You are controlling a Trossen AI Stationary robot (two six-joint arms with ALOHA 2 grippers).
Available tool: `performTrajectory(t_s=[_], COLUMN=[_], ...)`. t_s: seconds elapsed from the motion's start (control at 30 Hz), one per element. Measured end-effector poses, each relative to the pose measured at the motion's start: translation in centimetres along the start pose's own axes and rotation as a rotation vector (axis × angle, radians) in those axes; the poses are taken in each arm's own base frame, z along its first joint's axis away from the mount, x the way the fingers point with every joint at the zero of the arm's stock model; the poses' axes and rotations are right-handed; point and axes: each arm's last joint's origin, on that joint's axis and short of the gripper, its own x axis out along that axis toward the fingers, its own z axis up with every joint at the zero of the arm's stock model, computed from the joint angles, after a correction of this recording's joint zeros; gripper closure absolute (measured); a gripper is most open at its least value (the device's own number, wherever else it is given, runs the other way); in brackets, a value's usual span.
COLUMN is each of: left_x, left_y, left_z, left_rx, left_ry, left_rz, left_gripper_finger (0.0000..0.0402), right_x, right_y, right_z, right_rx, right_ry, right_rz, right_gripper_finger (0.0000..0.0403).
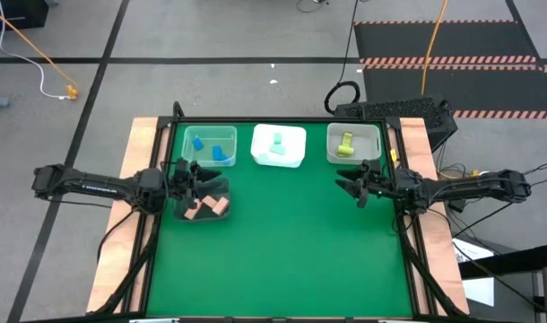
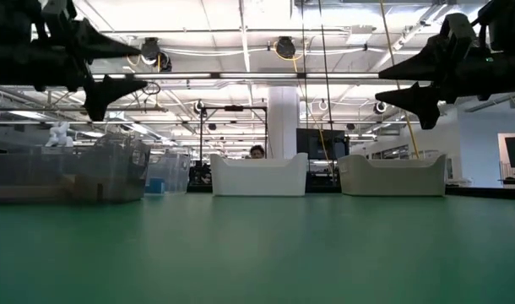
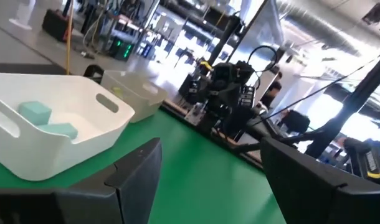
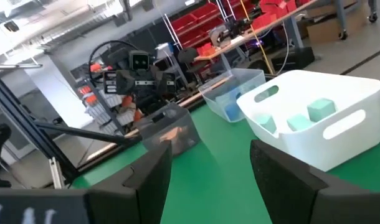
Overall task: Sort & place blocks by color
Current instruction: Return to Home Position
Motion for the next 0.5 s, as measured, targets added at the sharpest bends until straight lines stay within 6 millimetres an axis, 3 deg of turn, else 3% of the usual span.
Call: performTrajectory(t_s=[0.5], left_x=[-0.06], left_y=[0.34], left_z=[-0.57], left_rx=[0.101], left_ry=[0.046], left_rz=[0.025], left_gripper_finger=[0.0131], right_x=[0.01], right_y=[-0.02], right_z=[-0.04], right_rx=[-0.001], right_ry=[0.003], right_rz=[-0.002], right_gripper_finger=[0.0195])
